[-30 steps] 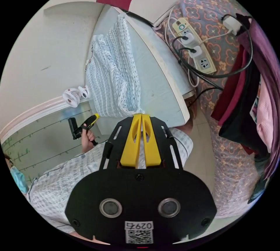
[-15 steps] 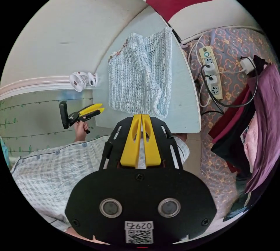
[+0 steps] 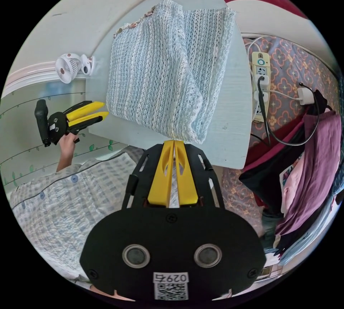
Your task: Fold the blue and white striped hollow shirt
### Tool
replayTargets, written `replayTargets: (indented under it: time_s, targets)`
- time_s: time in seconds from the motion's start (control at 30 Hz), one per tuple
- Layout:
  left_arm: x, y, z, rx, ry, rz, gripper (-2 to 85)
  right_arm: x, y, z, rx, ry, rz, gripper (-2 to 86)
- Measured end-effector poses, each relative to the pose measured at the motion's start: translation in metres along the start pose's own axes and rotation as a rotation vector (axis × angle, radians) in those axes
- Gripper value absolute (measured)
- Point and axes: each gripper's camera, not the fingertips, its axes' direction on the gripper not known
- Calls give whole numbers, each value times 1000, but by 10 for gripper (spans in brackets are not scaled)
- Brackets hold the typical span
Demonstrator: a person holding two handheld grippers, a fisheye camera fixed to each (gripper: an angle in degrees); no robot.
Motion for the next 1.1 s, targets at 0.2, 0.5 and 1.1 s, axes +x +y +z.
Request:
replayTargets:
  time_s: [0.2, 0.5, 1.1]
  targets:
    - [-3, -8, 15, -13, 28, 8, 118, -9, -6, 5, 22, -61, 14, -5]
    - [-62, 12, 16, 82, 262, -123, 43, -28, -22, 25, -17, 81, -2, -5]
    - [-167, 94, 34, 208, 679, -613, -9, -62, -39, 55, -96, 191, -49, -5]
